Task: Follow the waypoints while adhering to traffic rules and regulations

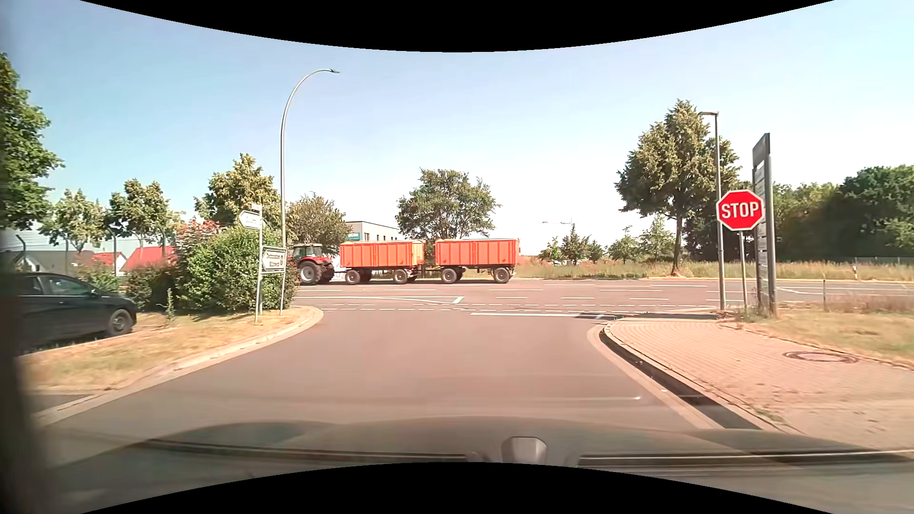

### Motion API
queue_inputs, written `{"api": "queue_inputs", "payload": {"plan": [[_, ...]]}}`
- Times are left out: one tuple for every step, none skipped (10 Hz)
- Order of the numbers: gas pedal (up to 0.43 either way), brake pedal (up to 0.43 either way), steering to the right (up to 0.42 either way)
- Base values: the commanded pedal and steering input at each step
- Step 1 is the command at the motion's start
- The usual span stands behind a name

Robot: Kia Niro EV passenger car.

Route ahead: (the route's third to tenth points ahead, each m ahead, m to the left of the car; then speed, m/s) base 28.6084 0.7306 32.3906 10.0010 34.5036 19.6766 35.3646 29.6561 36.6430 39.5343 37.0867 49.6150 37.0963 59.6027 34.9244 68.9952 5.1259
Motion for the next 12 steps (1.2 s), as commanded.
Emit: {"api": "queue_inputs", "payload": {"plan": [[0.0,0.006,0.023],[0.0,0.006,0.023],[0.0,0.006,0.021],[0.0,0.006,0.021],[0.0,0.006,0.021],[0.0,0.006,0.021],[0.0,0.006,0.021],[0.0,0.006,0.021],[0.0,0.067,0.023],[0.0,0.134,0.024],[0.0,0.152,0.028],[0.0,0.171,0.032]]}}
